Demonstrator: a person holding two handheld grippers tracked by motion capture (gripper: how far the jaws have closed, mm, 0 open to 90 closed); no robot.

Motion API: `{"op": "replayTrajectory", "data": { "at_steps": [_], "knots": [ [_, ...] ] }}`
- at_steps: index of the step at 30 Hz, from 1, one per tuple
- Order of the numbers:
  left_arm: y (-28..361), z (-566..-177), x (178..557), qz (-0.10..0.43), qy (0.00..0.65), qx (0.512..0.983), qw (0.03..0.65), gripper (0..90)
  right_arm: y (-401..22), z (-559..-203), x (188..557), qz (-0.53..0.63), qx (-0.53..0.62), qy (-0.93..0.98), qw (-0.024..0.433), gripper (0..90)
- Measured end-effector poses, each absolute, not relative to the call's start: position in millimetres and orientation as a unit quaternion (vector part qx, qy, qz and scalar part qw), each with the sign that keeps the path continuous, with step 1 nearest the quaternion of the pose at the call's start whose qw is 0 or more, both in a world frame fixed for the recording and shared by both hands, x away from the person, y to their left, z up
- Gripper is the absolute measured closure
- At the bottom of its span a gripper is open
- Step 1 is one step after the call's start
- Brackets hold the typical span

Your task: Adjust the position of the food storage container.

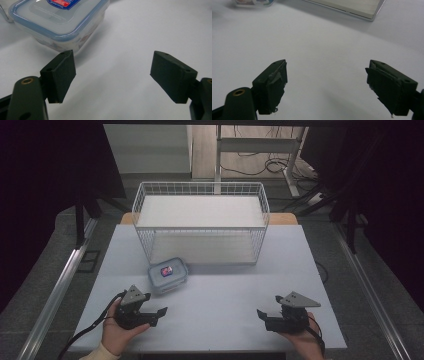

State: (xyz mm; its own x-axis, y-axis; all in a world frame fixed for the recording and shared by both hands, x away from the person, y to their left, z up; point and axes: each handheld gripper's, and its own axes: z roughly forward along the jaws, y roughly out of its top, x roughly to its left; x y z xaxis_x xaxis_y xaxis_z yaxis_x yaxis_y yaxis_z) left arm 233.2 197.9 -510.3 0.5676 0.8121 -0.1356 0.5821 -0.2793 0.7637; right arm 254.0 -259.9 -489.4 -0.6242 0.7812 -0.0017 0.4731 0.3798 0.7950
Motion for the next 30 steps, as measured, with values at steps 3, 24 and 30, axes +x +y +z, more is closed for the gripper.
{"op": "replayTrajectory", "data": {
  "at_steps": [3,24,30],
  "knots": [
    [197.6,-510.8,234.2,0.14,0.443,0.787,0.405,20.2,-260.3,-491.0,254.9,0.398,0.389,0.809,0.189,16.8],
    [196.8,-510.6,233.2,0.141,0.447,0.787,0.402,21.8,-259.9,-493.5,254.9,0.385,0.382,0.817,0.196,16.7],
    [197.1,-508.7,232.4,0.14,0.447,0.785,0.406,25.5,-259.9,-494.5,255.6,0.379,0.384,0.819,0.195,16.7]
  ]
}}
